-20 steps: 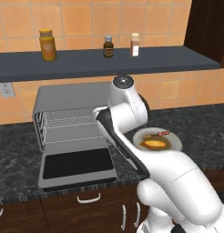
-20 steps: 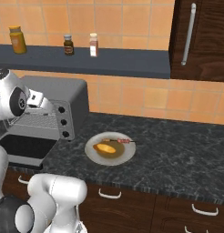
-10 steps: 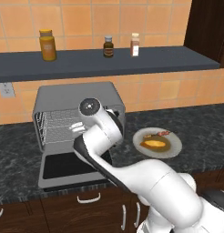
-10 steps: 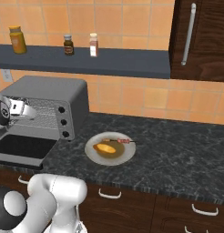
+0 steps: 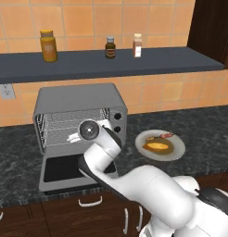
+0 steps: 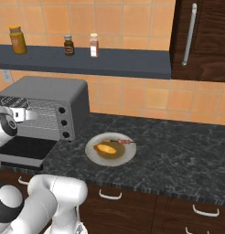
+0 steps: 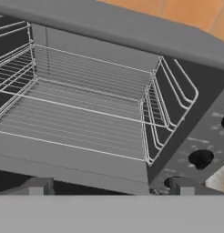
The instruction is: Pick up the kebab skewer and baguette bread, and place them inside the toaster oven. Close the toaster oven door and start by setting the timer.
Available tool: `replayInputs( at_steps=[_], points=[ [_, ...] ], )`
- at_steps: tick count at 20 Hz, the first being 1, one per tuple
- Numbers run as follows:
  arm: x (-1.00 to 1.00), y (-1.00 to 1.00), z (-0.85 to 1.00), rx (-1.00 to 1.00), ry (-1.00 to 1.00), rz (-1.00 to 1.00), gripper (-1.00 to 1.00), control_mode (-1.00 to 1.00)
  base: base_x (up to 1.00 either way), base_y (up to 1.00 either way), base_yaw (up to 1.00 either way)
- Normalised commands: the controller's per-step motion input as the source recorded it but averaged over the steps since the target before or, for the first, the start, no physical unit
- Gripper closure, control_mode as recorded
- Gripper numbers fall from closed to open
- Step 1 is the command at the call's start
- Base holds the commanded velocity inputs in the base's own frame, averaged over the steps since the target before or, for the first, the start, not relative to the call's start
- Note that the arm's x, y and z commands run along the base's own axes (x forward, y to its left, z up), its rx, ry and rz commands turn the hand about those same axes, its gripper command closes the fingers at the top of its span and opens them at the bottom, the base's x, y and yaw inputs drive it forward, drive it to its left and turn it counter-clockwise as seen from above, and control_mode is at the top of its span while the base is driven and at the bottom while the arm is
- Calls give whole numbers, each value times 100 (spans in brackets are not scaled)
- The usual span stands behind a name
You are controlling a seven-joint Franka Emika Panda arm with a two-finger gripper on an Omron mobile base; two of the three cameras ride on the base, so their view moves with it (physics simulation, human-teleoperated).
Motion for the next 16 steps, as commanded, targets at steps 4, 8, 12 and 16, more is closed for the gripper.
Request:
replayInputs(
  at_steps=[4,8,12,16],
  points=[
    [33,12,-4,6,-5,-5,-100,-100,0,0,0],
    [31,33,0,7,0,-19,-100,-100,0,0,0],
    [30,40,-3,5,2,-18,-100,-100,0,0,0],
    [4,41,-29,0,0,-3,-100,-100,0,0,0]
  ],
)
